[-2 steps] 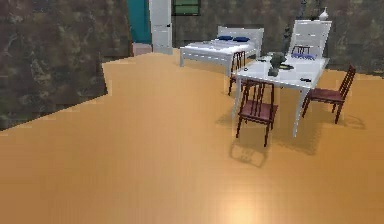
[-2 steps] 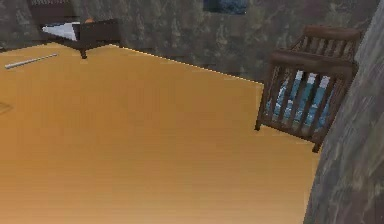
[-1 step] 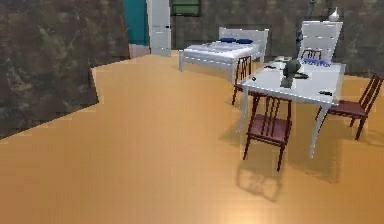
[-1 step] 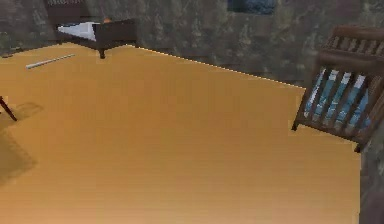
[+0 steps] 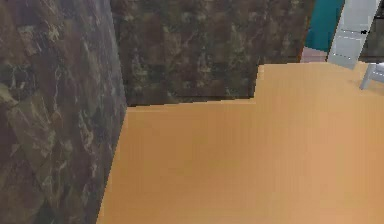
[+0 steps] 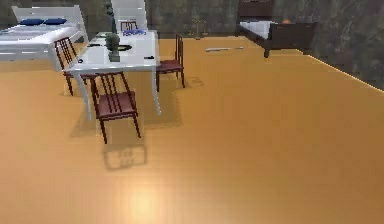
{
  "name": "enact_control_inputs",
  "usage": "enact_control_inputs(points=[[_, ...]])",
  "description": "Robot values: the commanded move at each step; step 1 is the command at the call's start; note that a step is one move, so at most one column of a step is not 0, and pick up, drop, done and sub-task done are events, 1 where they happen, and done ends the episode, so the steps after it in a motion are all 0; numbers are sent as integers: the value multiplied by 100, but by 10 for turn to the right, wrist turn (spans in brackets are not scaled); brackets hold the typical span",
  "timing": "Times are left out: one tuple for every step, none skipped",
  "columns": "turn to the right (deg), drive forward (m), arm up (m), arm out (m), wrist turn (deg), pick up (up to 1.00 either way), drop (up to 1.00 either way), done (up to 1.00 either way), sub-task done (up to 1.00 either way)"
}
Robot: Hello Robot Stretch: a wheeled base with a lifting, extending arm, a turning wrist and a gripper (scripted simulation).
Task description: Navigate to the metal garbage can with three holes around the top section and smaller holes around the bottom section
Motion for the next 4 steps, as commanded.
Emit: enact_control_inputs(points=[[-150,0,0,0,0,0,0,0,0],[0,25,0,0,0,0,0,0,0],[450,0,0,0,0,0,0,0,0],[0,100,0,0,0,0,0,0,0]])
